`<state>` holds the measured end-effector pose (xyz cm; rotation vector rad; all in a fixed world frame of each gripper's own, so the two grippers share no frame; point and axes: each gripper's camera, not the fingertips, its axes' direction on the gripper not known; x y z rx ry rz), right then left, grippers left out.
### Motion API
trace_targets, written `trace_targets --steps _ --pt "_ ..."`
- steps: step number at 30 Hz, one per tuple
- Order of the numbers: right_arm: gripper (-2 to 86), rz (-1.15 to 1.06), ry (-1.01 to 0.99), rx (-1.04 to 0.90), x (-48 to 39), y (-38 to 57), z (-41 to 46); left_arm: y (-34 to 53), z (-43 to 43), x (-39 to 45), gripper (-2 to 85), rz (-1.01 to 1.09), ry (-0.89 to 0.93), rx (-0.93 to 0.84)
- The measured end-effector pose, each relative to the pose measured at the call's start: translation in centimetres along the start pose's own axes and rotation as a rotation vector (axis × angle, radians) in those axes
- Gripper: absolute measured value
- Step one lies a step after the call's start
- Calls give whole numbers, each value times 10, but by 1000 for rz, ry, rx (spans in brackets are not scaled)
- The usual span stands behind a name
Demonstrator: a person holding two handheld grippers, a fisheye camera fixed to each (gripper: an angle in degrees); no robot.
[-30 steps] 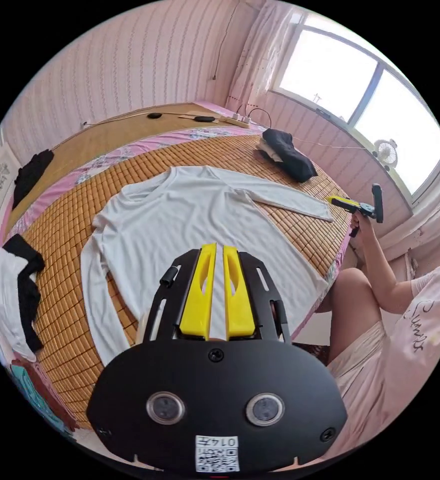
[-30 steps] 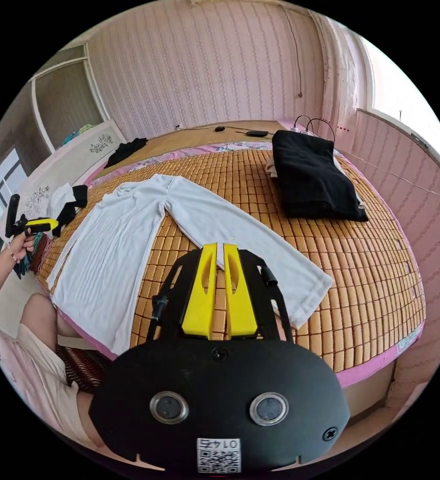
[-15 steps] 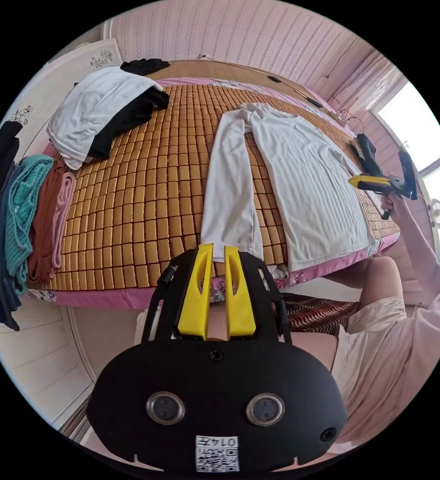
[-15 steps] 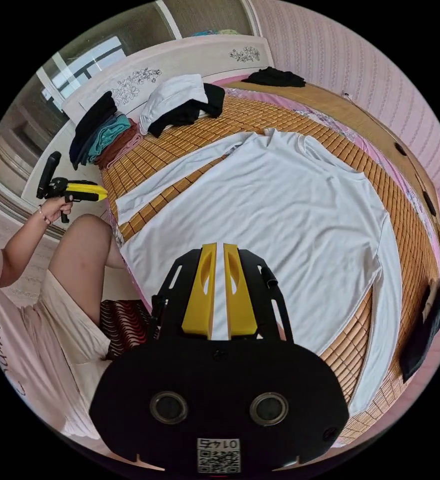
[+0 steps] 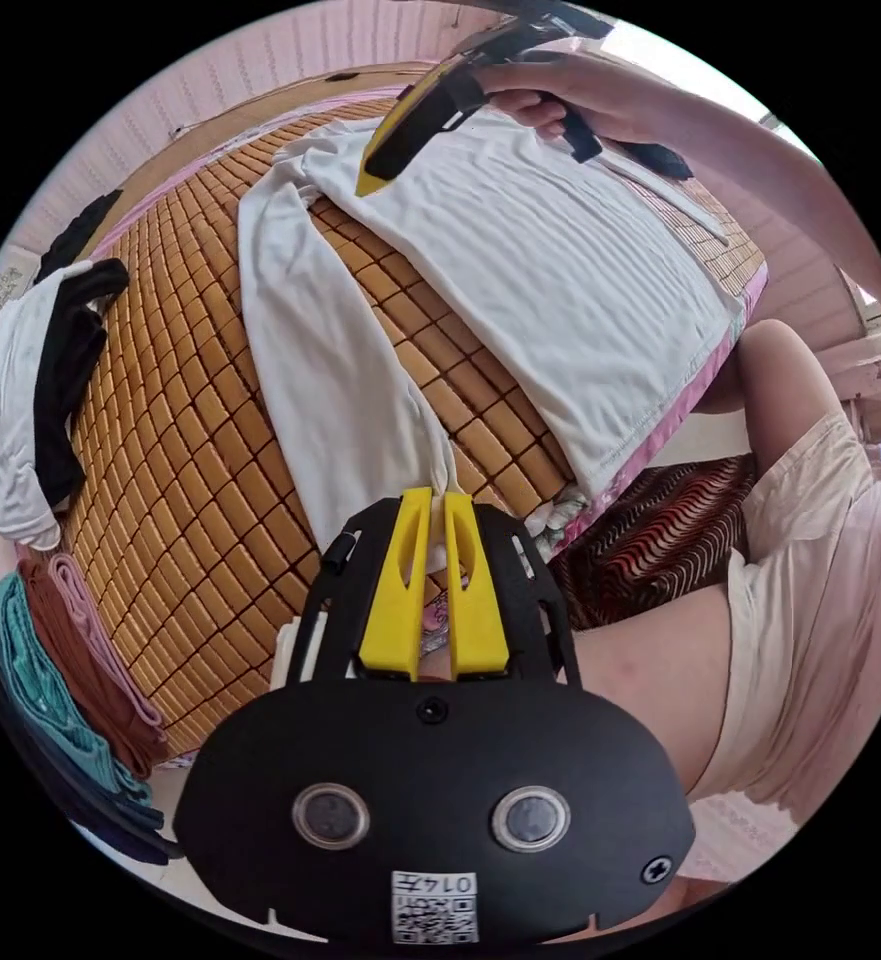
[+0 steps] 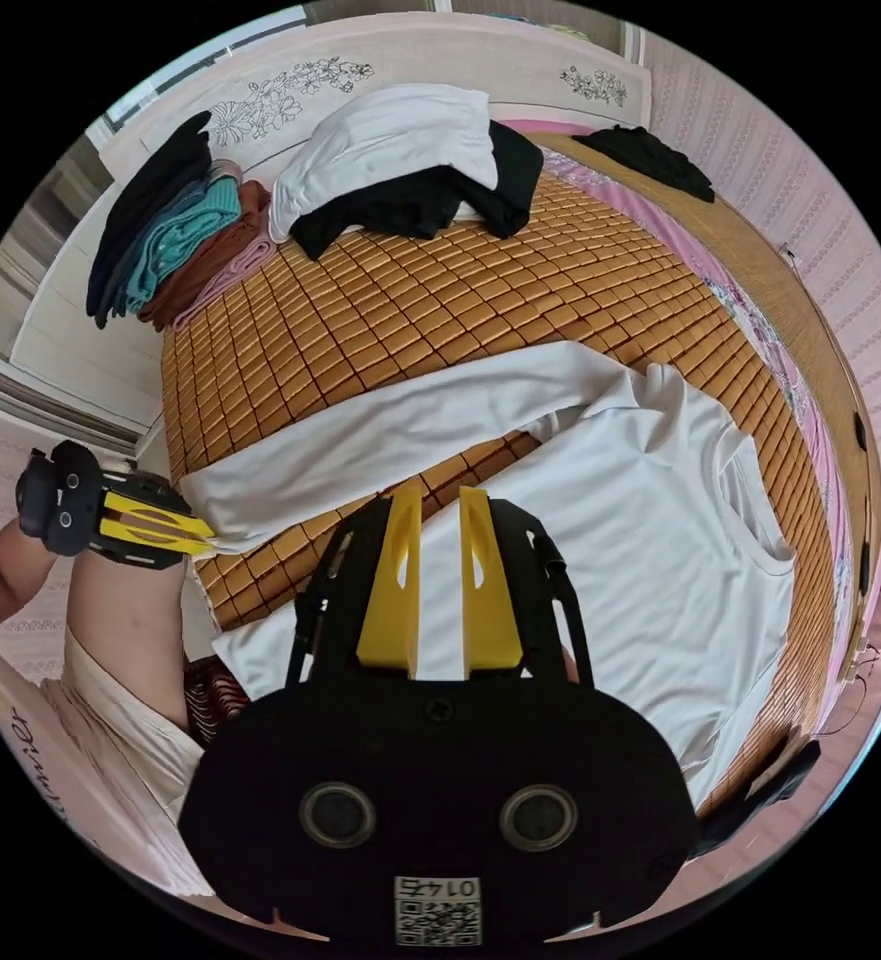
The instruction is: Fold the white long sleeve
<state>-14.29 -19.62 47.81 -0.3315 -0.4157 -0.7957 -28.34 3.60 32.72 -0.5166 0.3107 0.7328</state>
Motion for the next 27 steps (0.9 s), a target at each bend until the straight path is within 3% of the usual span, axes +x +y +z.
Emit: trace_targets --steps 4,6,10,12,16,24,27 --pt "63 91 28 -11 38 -44 9 34 -28 -33 -7 -30 -132 32" --pt "62 150 26 -12 61 -68 13 66 -67 -72 -8 -122 -168 141" --pt "62 190 72 -12 77 -98 22 118 -124 -124 -8 -263 -57 375" --pt "62 195 71 -32 79 -116 34 146 -141 -139 -7 -306 -113 458" --pt "62 185 81 -58 74 -140 51 162 -138 -161 -6 -331 -260 452" --pt "52 147 135 -37 55 -180 67 197 -84 -255 31 -575 187 360" --pt "32 151 152 -30 52 -189 73 210 -68 -253 66 -555 233 323"
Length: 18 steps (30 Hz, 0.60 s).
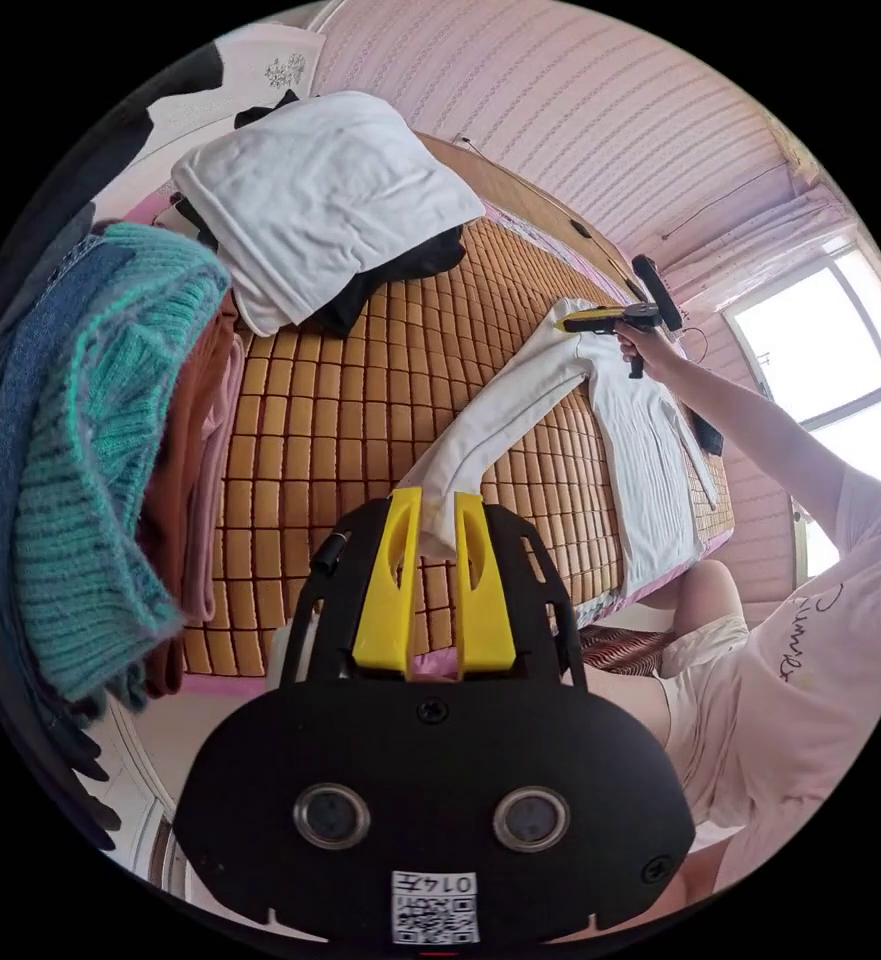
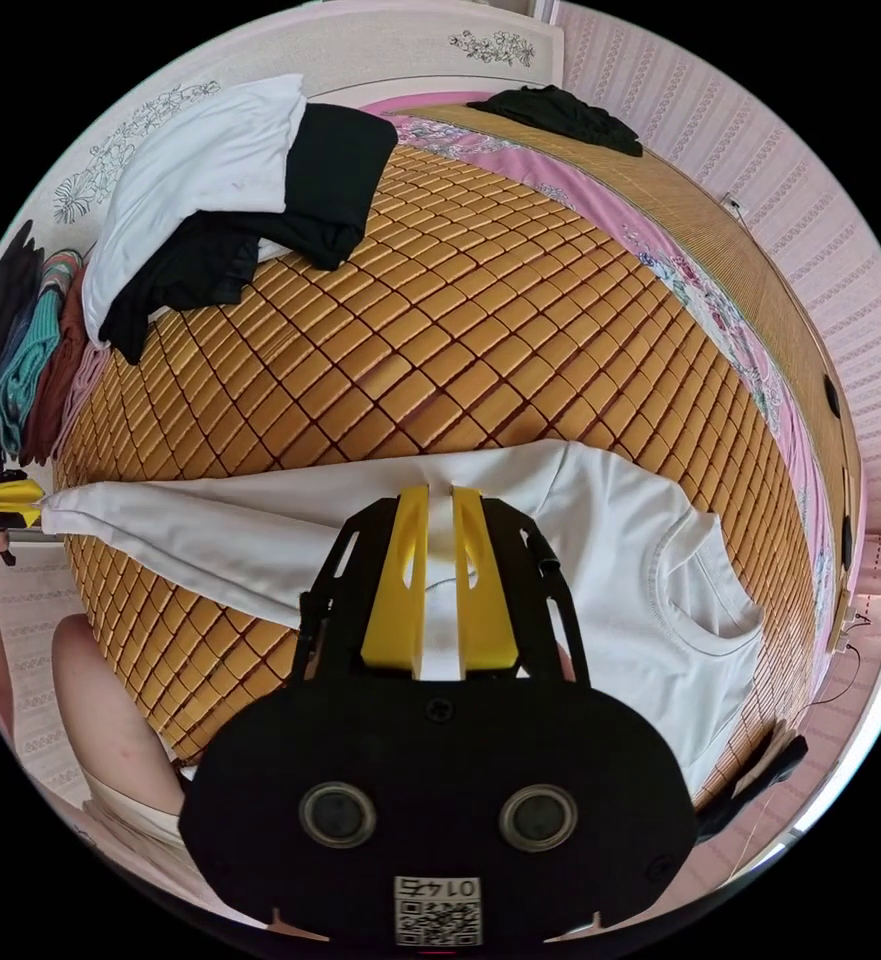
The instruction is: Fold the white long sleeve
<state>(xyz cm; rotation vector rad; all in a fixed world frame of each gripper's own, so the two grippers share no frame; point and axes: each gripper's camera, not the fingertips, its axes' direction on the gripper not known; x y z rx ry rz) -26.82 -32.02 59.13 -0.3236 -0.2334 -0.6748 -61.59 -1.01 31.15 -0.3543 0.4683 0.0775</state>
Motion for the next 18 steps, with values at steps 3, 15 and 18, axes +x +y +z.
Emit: trace_targets --steps 3,15,18 --pt "7 6 -5 -1 -2 -9 2 14 0 -4 80 -6 18 -1" --pt "-6 -24 11 62 -23 -15 6 -8 50 -7 69 -33 -311 -98" --pt "-7 -19 10 49 -24 -19 6 -4 61 9 55 55 -396 -126"
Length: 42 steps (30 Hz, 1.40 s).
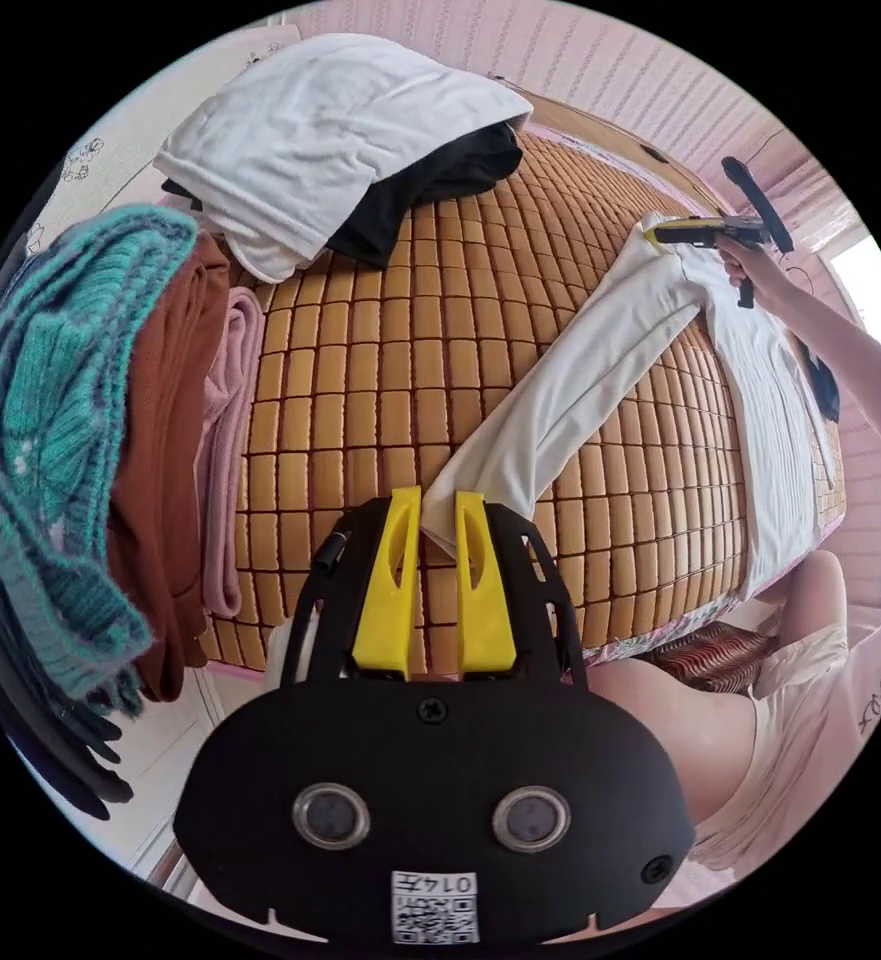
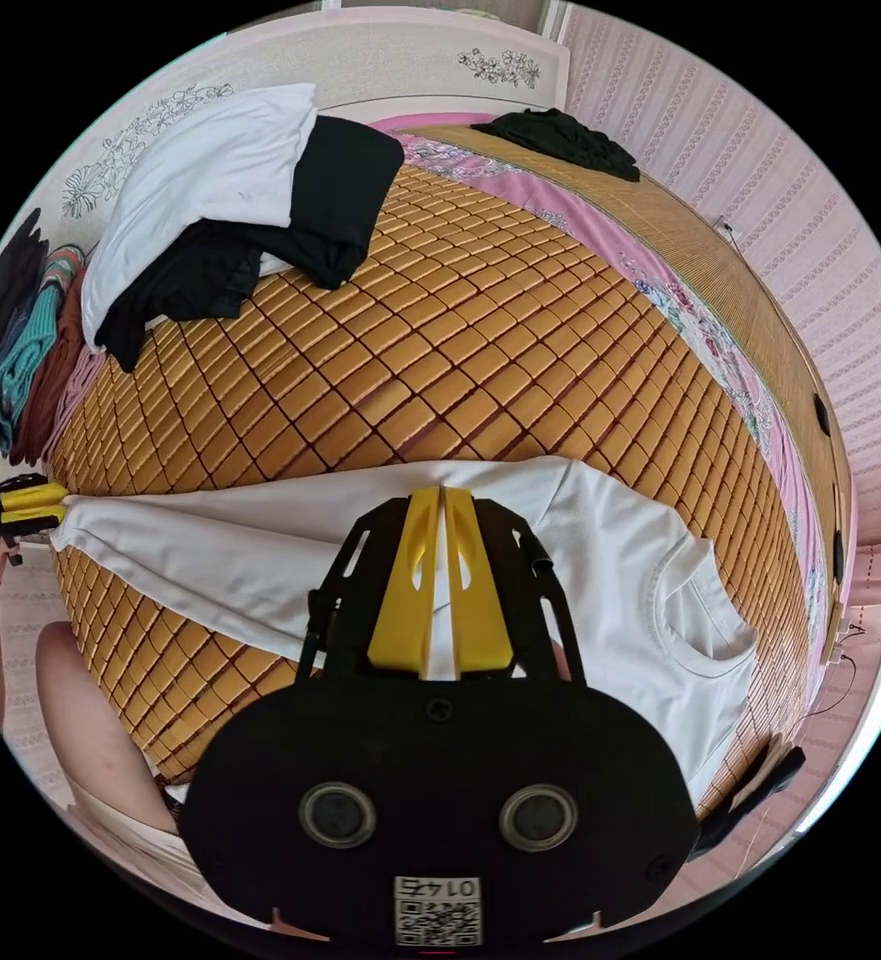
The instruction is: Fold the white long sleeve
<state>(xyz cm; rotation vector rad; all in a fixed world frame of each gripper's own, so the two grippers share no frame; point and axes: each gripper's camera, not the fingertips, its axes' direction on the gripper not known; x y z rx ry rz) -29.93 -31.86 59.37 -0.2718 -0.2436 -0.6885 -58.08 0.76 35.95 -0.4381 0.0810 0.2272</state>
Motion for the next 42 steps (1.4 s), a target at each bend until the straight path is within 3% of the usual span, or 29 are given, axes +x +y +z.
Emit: trace_targets --steps 2,7,14,18,22,27,34,39,42 --pt "-8 18 -1 1 2 -2 0 -1 -3 -1 32 -3 -6 -10" --pt "-9 88 -21 35 6 0 2 7 -32 -32 -5 -122 -14 172" --pt "-8 146 -88 49 10 -4 -1 23 -23 -53 49 -233 69 238" --pt "-9 114 -70 96 0 -3 -13 40 -28 -37 52 -203 93 229" --pt "-9 70 -129 -3 -15 -12 3 46 -11 -22 43 -192 178 196" --pt "-9 138 -158 8 -14 -15 -7 54 5 -19 2 -174 99 105" --pt "-8 -75 -152 90 -81 4 -48 88 -29 -20 53 -249 158 237" --pt "19 -203 -256 24 -170 12 -49 123 -50 -13 64 -566 178 593" --pt "36 -353 -250 -6 -229 6 -54 117 -38 1 78 -545 11 484"
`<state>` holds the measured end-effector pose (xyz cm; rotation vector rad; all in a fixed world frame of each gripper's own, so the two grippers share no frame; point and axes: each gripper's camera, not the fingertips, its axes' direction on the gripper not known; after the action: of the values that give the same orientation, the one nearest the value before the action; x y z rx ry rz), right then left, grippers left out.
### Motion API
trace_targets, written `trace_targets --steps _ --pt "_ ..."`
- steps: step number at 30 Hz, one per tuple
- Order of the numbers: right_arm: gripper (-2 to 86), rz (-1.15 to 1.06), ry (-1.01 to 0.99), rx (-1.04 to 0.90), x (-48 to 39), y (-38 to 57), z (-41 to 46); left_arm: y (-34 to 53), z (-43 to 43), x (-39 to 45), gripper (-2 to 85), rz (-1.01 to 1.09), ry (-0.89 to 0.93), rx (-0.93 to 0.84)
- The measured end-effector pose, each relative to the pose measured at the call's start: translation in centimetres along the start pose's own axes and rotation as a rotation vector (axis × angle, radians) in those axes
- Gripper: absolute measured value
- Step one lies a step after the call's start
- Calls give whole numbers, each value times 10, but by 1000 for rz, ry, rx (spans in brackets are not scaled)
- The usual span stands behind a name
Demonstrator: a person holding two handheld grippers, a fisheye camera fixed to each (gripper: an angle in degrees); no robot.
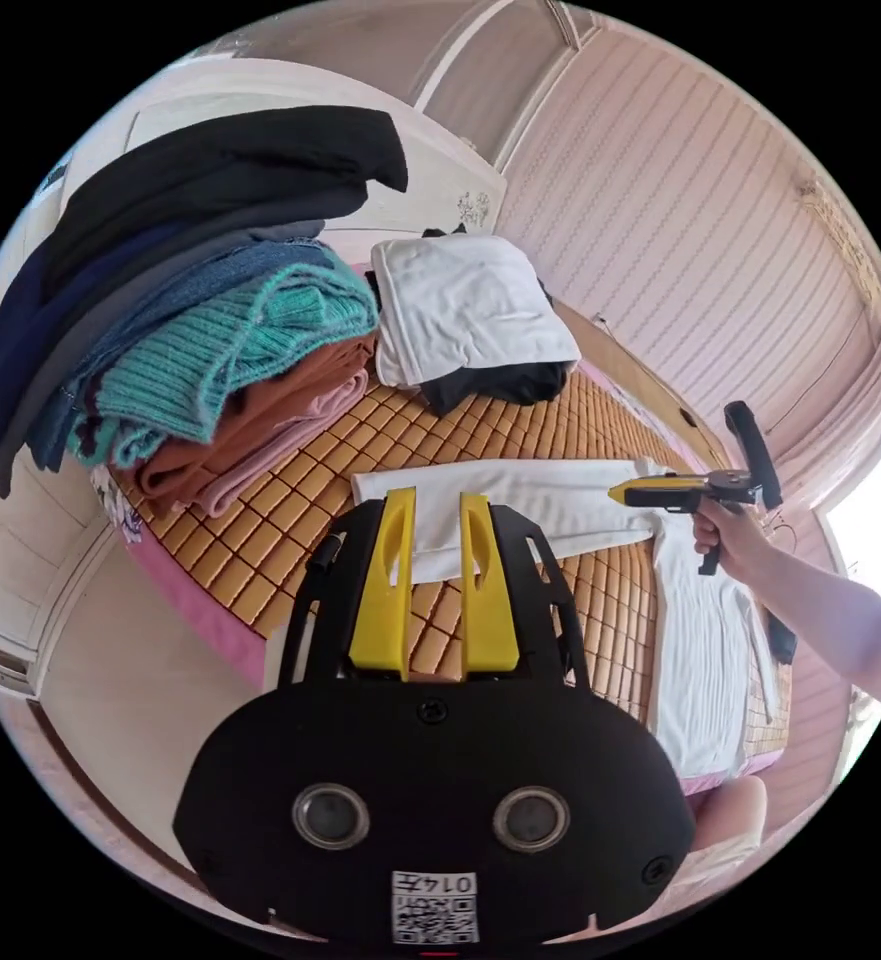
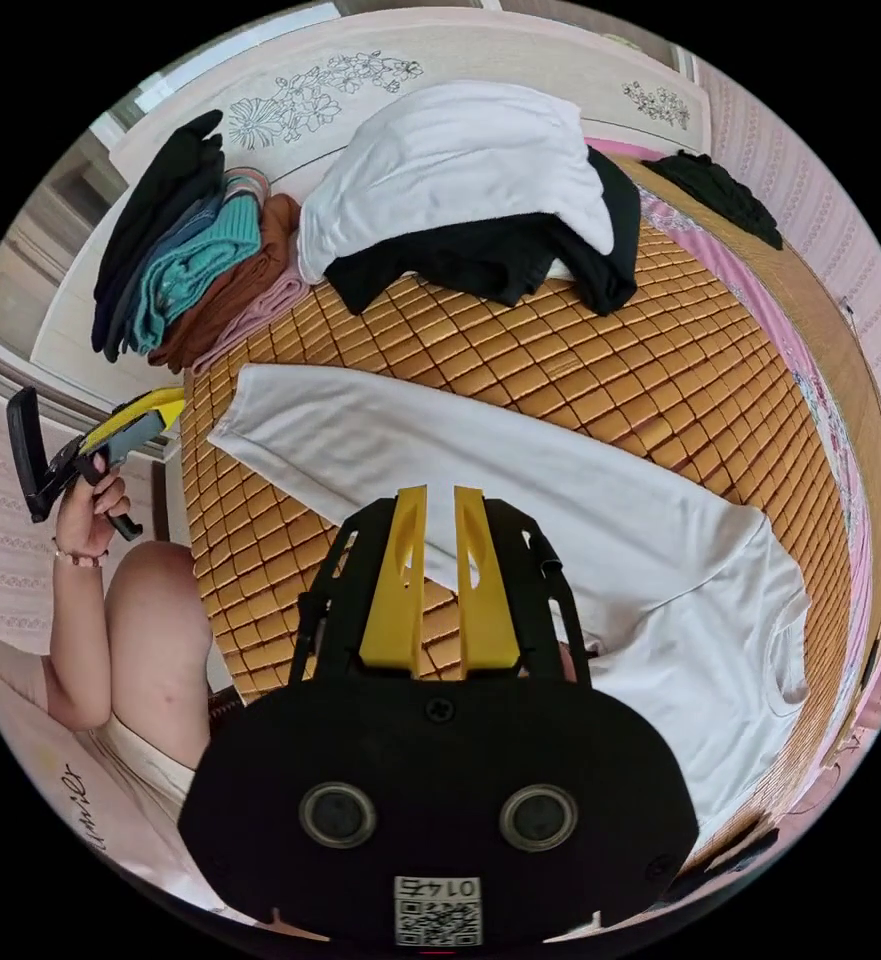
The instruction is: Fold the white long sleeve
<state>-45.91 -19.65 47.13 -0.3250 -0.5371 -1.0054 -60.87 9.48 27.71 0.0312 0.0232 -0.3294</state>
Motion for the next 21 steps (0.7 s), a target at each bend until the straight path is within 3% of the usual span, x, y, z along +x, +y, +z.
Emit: trace_targets --steps 4,9,17,21 --pt "29 -178 42 -34 -62 -44 5 5 17 -10 86 19 -94 -109" --pt "32 -343 59 -82 -140 -112 24 8 36 -44 87 -13 97 -156" --pt "86 -408 55 -148 -207 -170 65 2 57 -60 83 -12 174 -190" --pt "86 -409 89 -197 -226 -175 87 0 64 -59 66 4 126 -195"
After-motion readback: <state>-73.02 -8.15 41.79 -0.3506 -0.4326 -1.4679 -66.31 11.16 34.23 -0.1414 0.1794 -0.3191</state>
